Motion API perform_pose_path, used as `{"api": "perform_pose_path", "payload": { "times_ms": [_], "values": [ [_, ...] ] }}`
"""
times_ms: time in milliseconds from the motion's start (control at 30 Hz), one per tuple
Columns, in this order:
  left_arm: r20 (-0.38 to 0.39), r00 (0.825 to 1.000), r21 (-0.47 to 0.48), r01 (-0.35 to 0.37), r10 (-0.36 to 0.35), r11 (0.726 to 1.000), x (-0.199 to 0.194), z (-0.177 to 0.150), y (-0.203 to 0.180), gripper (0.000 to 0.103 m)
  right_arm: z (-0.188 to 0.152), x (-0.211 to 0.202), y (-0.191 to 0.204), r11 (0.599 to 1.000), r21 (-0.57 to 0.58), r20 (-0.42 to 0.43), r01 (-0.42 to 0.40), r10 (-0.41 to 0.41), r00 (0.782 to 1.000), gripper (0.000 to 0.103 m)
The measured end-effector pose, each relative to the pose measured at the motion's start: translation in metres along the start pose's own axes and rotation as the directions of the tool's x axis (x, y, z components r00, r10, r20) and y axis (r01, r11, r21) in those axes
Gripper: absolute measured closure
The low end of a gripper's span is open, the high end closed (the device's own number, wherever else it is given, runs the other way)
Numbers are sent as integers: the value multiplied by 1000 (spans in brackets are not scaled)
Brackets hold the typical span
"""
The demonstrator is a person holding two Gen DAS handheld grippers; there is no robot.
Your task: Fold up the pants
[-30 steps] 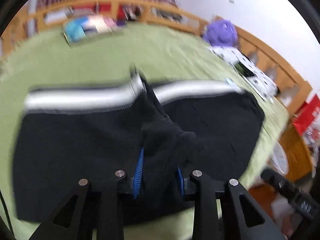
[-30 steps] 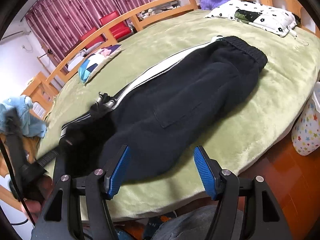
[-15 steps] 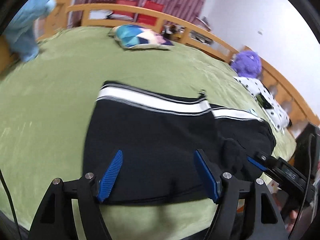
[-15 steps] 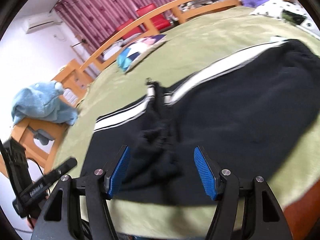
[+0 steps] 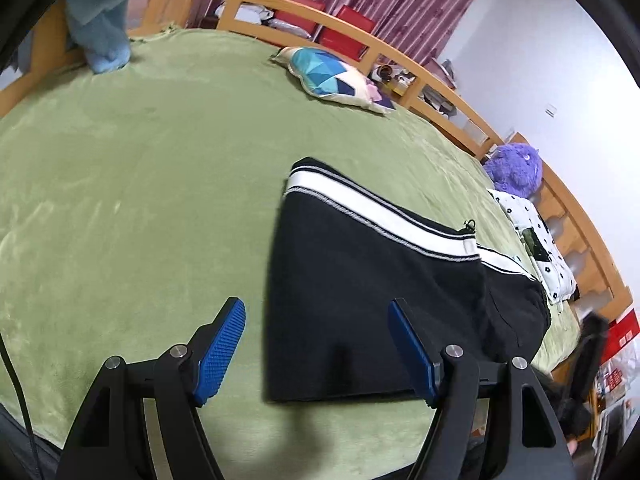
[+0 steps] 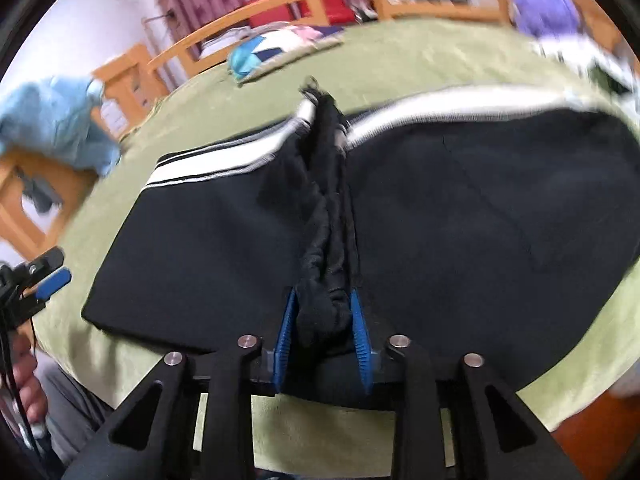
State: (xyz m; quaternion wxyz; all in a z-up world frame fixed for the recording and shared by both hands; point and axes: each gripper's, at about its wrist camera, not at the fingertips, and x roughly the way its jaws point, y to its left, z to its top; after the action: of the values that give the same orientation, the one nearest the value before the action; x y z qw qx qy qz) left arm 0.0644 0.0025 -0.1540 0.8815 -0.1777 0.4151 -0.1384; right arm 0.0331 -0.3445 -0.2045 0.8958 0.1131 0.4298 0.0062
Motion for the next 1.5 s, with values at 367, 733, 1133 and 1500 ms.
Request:
{"api": "perform_pose_path", "payload": {
  "times_ms": [367, 733, 1133, 1500],
  "values": [
    [50, 999, 38, 10, -11, 999, -1, 1, 12, 32, 45, 76, -15, 996, 86, -51, 20, -15, 999, 43],
    [-69, 997, 26, 49, -48, 998, 25, -3, 3, 32, 46, 63, -36, 995, 93, -49, 18, -13, 999, 67],
    [-156, 984, 94, -74, 88, 993, 62, -19, -15, 33, -5, 21, -19, 994, -108, 9, 33, -32, 999, 27],
    [-146, 984, 69, -89, 98, 994, 57, -29, -15, 33, 0, 23, -20, 997, 68, -33, -27, 30, 999, 26]
  ]
}}
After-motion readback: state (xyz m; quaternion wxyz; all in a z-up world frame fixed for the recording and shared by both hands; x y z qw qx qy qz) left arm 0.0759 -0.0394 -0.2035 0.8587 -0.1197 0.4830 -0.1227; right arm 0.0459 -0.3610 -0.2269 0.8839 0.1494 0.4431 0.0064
